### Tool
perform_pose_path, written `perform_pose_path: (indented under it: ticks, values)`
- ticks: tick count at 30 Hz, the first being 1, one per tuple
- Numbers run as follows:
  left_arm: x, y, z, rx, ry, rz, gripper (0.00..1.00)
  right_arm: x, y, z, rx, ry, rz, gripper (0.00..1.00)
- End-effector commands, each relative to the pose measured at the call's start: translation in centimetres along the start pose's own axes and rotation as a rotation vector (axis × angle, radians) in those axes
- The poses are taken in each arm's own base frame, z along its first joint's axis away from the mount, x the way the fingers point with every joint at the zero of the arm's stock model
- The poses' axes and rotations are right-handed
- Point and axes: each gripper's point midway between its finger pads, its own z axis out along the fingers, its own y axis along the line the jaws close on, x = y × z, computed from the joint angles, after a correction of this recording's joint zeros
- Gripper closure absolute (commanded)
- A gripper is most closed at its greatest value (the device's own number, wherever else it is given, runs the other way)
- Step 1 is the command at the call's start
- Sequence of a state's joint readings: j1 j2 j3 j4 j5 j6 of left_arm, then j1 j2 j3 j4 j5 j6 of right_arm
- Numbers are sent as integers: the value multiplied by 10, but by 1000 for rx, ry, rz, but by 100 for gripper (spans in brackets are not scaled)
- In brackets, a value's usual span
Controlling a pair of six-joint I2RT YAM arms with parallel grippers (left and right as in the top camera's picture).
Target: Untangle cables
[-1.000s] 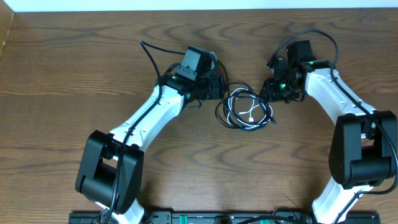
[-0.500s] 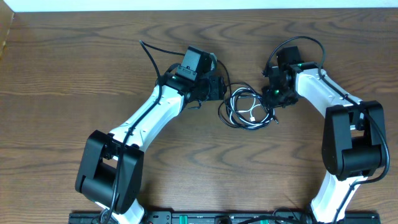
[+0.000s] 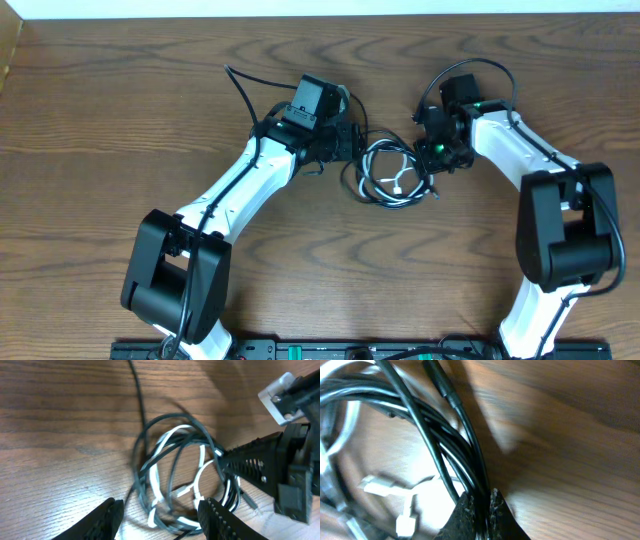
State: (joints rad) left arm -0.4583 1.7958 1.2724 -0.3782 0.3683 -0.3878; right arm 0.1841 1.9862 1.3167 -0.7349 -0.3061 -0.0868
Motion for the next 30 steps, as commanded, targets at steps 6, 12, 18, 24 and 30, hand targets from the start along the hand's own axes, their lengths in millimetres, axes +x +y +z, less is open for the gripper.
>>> perform_pose_path:
  ticks: [6,12,18,24,30]
  values:
    - [7,-18,3,120,44,13,46,-34,109,-108,-515,-298,-274,99]
    - [5,-38,0,228,47,36,46,-34,120,-120,-620,-317,-273,99]
    - [3,-40,0,232,44,-3,46,-33,120,-120,-624,-308,-247,99]
    - [-2,-55,1,260,27,-97,46,-34,120,-120,-633,-292,-190,99]
    - [-24,-67,-3,317,-25,-319,45,-42,121,-122,-647,-285,-85,99]
